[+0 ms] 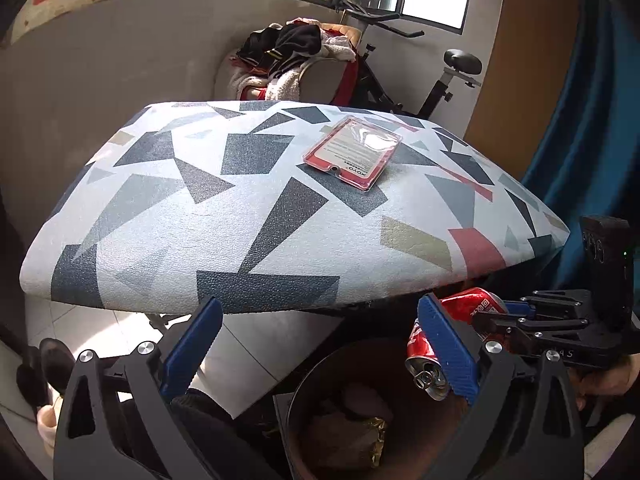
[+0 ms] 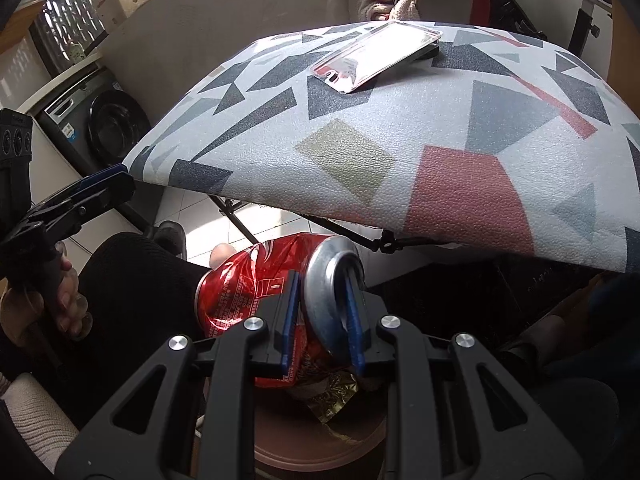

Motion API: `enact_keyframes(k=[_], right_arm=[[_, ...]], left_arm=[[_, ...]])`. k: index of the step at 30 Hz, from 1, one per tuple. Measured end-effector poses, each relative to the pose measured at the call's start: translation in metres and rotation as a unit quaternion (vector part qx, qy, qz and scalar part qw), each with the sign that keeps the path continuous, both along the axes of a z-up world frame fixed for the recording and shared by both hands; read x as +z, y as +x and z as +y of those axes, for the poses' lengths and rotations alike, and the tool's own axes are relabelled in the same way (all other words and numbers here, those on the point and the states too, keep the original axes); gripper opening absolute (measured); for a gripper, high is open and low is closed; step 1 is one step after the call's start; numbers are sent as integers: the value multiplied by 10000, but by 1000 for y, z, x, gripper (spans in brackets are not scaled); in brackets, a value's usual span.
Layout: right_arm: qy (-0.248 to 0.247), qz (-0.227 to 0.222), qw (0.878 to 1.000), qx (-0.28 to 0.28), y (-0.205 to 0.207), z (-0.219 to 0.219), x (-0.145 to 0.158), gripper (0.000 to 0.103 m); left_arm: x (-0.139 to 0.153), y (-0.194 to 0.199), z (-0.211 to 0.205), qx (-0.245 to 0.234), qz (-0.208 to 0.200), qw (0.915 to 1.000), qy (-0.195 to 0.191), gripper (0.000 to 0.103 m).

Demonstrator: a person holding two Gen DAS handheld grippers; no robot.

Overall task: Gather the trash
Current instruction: 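Carry the paper bag and red can to the brown bin and open both grippers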

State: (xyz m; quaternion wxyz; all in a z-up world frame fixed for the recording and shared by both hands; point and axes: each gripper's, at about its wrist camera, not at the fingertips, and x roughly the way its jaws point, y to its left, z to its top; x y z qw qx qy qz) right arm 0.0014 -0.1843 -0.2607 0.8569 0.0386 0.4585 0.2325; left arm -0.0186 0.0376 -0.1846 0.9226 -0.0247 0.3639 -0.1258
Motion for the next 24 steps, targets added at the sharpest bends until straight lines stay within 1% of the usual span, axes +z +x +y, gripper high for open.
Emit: enact_keyframes(k=[10, 14, 15, 16, 17, 18, 19, 21, 24], right_arm=[[-266, 205, 9993, 133, 1, 11, -12, 25], [-325, 281, 9990, 121, 3, 12, -15, 29], [-336, 284, 9990, 109, 3, 12, -15, 42], [-374, 278, 9989, 78, 4, 12, -15, 63], [-413, 262, 9988, 46, 4, 11, -15, 74], [-429, 245, 9988, 40, 3, 12, -15, 82], [-443, 242, 9987, 45, 3, 12, -15, 87], [-536, 221, 9983, 10, 3, 13, -15, 93], [-532, 227, 9983, 43, 3, 14, -15, 94]], left_arm=[[-3, 3, 9, 152, 95, 9997, -164, 96], [-3, 3, 10, 163, 91, 9997, -162, 96], [-3, 4, 10, 168, 95, 9997, -165, 96], [-3, 4, 10, 171, 99, 9997, -169, 96], [-3, 4, 11, 174, 103, 9996, -172, 96], [-4, 4, 11, 178, 107, 9996, -175, 96], [-4, 4, 11, 178, 112, 9996, -176, 96], [-4, 5, 11, 179, 121, 9996, -170, 96], [-4, 5, 10, 182, 126, 9996, -161, 96]])
